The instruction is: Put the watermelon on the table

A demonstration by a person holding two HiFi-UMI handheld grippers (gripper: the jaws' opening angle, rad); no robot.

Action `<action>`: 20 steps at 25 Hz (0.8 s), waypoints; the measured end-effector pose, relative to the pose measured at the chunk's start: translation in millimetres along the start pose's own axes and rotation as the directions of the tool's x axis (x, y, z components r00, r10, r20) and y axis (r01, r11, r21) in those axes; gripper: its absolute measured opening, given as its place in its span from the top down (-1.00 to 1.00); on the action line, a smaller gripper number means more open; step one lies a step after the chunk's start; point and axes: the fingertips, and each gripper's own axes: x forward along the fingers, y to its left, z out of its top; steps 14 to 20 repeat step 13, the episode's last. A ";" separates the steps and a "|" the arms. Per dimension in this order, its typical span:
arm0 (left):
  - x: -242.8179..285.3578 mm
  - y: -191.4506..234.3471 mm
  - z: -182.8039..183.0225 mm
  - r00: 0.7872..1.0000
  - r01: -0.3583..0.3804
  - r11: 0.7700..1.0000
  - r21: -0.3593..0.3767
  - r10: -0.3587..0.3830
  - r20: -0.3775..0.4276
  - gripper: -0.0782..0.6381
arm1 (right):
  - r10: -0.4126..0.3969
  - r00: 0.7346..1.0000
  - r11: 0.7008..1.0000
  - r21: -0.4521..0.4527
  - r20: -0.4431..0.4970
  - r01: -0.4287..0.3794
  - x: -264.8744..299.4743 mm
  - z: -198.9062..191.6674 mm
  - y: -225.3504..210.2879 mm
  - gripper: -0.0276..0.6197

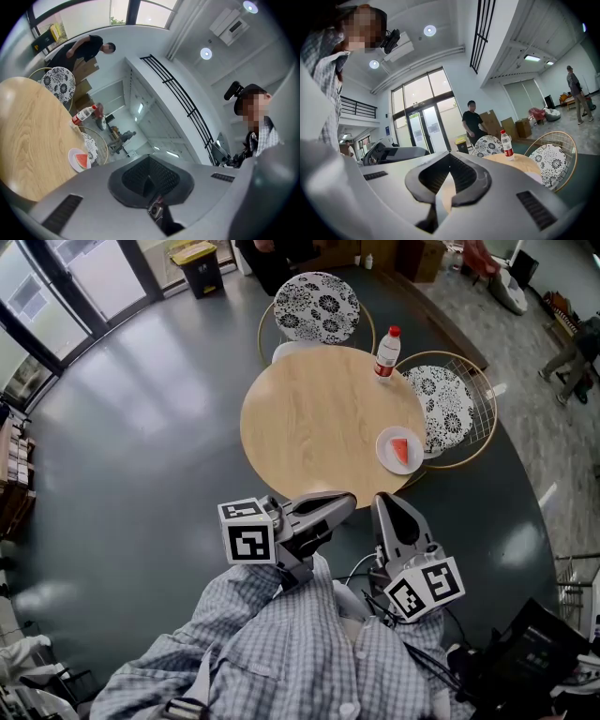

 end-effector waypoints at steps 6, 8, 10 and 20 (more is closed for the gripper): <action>1.0 2.3 0.4 1.000 -0.004 1.000 -0.007 0.004 0.003 0.76 | 0.004 1.000 1.000 0.000 -0.008 -0.004 1.9 -0.4 -1.3 0.89; 0.3 2.1 0.5 1.000 -0.004 1.000 -0.008 0.004 0.002 0.76 | 0.003 1.000 1.000 -0.001 -0.010 -0.003 2.1 -0.6 -0.7 0.89; -0.2 2.2 0.4 1.000 -0.004 1.000 -0.007 0.004 0.003 0.76 | 0.003 1.000 1.000 -0.004 -0.012 -0.003 2.2 -1.6 -0.5 0.89; -0.4 3.1 0.7 1.000 -0.002 1.000 -0.006 0.002 0.005 0.76 | 0.005 1.000 1.000 -0.006 -0.013 -0.005 3.3 -2.8 -1.4 0.89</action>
